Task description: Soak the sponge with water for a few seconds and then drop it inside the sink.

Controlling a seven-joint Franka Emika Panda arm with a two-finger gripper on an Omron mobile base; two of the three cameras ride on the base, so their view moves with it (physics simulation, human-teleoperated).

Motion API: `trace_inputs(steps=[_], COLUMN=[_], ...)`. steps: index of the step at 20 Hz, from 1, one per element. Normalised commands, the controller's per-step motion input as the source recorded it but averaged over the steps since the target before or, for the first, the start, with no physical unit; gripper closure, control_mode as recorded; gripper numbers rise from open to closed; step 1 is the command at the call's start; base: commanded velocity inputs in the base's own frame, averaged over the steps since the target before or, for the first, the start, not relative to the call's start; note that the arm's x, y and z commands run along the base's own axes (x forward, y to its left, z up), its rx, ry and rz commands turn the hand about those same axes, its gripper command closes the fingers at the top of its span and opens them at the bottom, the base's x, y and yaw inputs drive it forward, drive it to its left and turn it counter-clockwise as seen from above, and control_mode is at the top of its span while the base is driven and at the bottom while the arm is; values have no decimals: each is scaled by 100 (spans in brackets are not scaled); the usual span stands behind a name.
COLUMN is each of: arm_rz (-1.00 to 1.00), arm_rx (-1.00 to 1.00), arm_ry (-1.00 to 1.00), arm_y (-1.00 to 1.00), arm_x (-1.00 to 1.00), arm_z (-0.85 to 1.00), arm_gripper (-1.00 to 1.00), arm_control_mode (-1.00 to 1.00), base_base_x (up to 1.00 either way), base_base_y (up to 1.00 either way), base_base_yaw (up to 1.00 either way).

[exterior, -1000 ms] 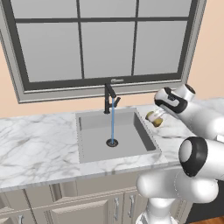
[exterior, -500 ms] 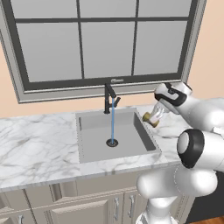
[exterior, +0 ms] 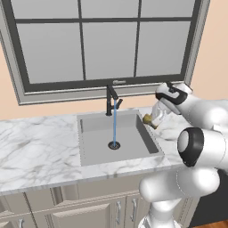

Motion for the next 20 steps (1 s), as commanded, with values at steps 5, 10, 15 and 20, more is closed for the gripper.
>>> trace_inputs(steps=[5,10,15,20], arm_rz=[0,2,0,0], arm_rx=[0,0,0,0], arm_ry=[-3,-5,-1,-4], arm_y=[11,24,32,18], arm_x=[0,0,0,0], arm_z=[-25,-19,-14,-6], arm_gripper=[100,100,100,100], arm_control_mode=[-100,-100,-100,-100], base_base_x=[0,0,0,0], base_base_y=[0,0,0,0], base_base_yaw=[0,0,0,0])
